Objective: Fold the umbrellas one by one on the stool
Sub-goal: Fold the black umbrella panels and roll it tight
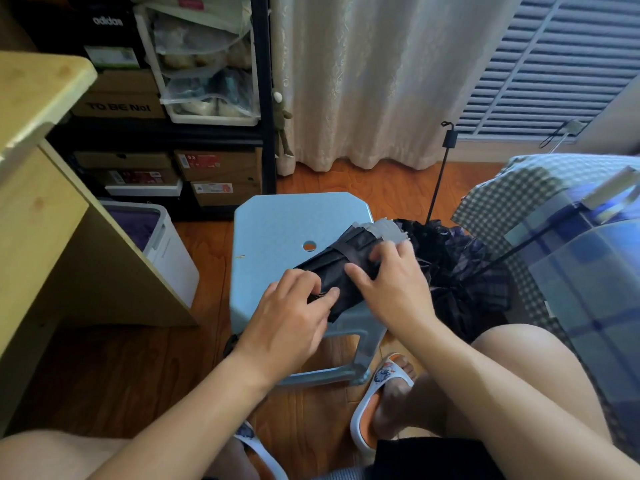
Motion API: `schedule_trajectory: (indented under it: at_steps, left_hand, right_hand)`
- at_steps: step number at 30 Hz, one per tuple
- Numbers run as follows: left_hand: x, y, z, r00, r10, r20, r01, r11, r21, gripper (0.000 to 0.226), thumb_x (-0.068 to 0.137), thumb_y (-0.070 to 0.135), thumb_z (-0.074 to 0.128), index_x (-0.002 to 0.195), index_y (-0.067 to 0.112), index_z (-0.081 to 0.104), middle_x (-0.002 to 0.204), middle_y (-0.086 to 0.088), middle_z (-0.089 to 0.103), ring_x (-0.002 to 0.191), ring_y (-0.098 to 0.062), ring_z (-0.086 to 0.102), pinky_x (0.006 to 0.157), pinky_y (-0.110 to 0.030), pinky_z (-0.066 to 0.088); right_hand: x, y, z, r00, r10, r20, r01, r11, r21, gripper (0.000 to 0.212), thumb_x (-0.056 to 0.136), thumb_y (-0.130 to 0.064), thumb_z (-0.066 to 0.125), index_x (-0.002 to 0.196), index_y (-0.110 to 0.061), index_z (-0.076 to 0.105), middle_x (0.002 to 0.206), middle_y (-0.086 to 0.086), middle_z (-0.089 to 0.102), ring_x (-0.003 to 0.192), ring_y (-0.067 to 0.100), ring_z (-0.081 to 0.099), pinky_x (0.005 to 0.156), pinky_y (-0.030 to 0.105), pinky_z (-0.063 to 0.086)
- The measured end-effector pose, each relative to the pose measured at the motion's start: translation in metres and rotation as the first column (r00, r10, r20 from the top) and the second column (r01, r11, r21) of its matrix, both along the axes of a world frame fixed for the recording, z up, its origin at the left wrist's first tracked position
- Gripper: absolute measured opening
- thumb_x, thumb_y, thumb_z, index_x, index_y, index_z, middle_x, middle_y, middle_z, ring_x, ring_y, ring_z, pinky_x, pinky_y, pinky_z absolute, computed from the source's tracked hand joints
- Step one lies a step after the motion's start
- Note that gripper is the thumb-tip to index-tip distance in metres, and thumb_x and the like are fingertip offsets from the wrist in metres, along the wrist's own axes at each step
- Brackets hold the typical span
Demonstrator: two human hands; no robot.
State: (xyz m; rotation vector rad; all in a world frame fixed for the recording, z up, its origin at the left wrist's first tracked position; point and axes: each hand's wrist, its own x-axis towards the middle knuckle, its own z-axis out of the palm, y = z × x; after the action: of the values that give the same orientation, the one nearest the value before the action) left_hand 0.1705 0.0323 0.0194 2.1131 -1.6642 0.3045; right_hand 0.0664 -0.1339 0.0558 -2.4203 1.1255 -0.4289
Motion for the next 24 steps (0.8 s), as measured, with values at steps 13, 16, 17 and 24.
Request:
schedule_trajectory:
  at_steps: [13,16,17,24]
  left_hand:
    - [0.001,-0.001,0.001,1.000,-0.012,0.011,0.011,0.999,0.035,0.041,0.081,0.009,0.080,0.121,0.019,0.075,0.103,-0.005,0.054,0.102,-0.028,0.055,0.055,-0.031,0.052]
    - [-0.001,0.003,0.001,0.998,-0.046,0.052,0.043,0.997,0.059,0.044,0.080,0.013,0.081,0.122,0.019,0.073,0.108,-0.007,0.055,0.108,-0.029,0.055,0.062,-0.035,0.057]
    - [-0.002,0.007,0.003,0.997,-0.061,0.056,0.056,0.995,0.081,0.047,0.080,0.018,0.082,0.126,0.018,0.070,0.113,-0.007,0.054,0.112,-0.029,0.054,0.068,-0.037,0.059]
    - [0.002,0.034,0.013,0.959,0.281,-0.031,-0.274,0.950,0.149,0.049,0.080,0.031,0.084,0.115,0.016,0.052,0.101,-0.005,0.054,0.087,-0.027,0.062,0.061,-0.035,0.052]
  right_hand:
    - [-0.020,-0.022,0.005,0.965,-0.221,0.140,0.019,0.595,0.803,0.007,0.097,-0.003,0.068,0.092,0.000,0.064,0.075,0.013,0.066,0.058,0.016,0.064,0.057,0.025,0.058]
    - [-0.015,-0.019,-0.003,0.963,-0.243,0.121,0.061,0.629,0.775,0.011,0.096,-0.004,0.069,0.087,0.000,0.065,0.075,0.015,0.067,0.059,0.017,0.064,0.058,0.025,0.059]
    - [-0.014,-0.018,-0.005,0.960,-0.252,0.126,0.063,0.629,0.775,0.011,0.096,-0.004,0.070,0.087,-0.001,0.064,0.074,0.014,0.067,0.059,0.017,0.064,0.058,0.026,0.059]
    - [-0.010,-0.017,-0.002,0.950,-0.252,0.185,0.014,0.625,0.780,0.010,0.096,-0.006,0.069,0.089,-0.005,0.063,0.075,0.011,0.067,0.060,0.017,0.065,0.061,0.029,0.059]
